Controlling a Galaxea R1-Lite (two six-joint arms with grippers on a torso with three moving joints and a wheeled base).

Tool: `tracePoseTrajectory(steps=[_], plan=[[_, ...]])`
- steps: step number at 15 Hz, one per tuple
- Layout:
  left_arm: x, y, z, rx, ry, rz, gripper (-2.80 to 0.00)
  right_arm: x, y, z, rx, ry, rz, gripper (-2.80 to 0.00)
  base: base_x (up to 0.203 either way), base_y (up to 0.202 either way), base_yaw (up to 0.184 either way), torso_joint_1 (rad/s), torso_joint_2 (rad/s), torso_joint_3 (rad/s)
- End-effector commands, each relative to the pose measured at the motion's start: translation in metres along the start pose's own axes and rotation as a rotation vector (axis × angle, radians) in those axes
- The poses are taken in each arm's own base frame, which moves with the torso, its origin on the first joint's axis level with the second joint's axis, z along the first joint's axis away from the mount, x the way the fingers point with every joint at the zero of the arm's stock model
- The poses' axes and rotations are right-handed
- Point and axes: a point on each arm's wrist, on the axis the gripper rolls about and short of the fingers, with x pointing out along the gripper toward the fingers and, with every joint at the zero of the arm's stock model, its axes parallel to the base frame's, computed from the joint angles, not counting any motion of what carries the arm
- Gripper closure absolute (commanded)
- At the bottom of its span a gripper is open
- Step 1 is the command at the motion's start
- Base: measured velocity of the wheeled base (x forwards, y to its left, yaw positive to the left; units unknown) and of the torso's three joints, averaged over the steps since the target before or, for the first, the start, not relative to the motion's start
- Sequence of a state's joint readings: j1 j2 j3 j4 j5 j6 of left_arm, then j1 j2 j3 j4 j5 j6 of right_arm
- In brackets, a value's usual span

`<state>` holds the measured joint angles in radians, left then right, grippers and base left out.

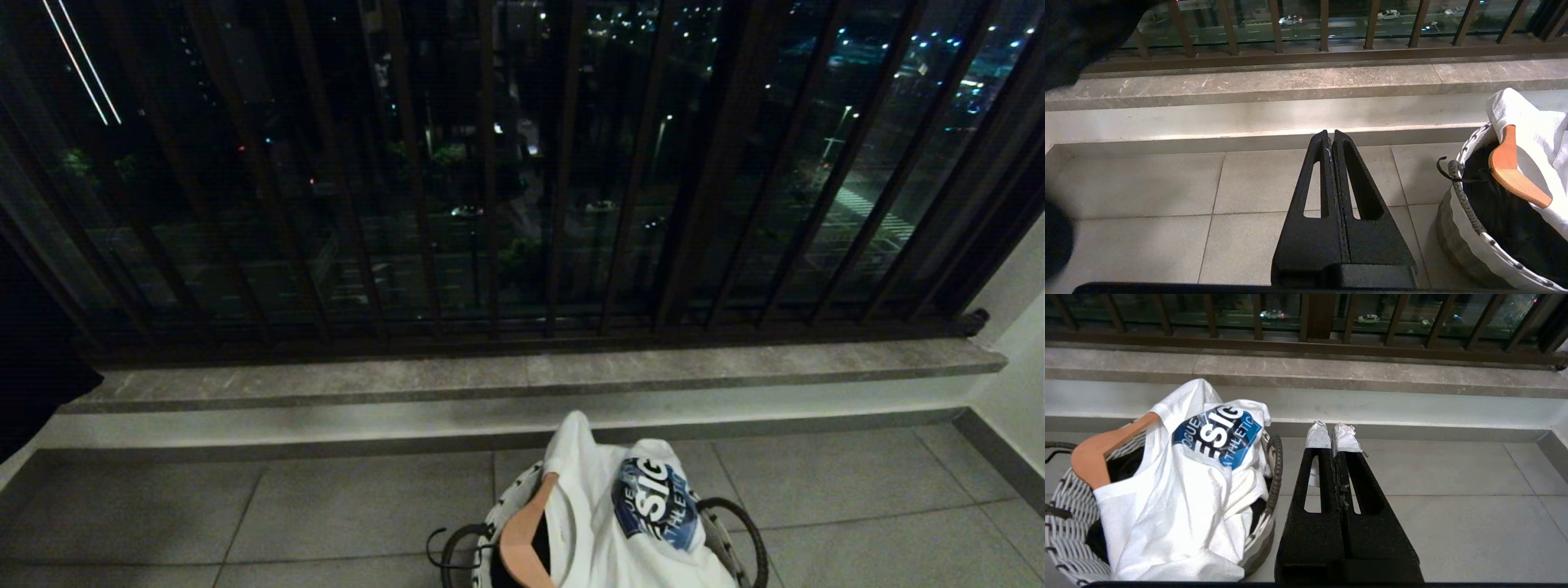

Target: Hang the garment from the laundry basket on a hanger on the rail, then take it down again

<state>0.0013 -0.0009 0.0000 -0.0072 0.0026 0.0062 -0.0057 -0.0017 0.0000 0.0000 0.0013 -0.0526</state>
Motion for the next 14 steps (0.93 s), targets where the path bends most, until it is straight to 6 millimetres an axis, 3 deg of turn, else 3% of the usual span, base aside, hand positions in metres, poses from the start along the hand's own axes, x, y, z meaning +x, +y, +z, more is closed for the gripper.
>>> tracePoseTrajectory(steps=[1, 14], plan=[[0.0001, 0.0, -0.0004, 0.002, 0.0, 0.001, 0.0, 0.0, 0.0, 0.0, 0.005, 0.0, 0.0, 0.0, 0.0, 0.0, 0.0, 0.0, 0.0, 0.0], [0.0001, 0.0, -0.0004, 0.001, 0.0, 0.001, 0.0, 0.0, 0.0, 0.0, 0.016, 0.0, 0.0, 0.0, 0.0, 0.0, 0.0, 0.0, 0.0, 0.0]])
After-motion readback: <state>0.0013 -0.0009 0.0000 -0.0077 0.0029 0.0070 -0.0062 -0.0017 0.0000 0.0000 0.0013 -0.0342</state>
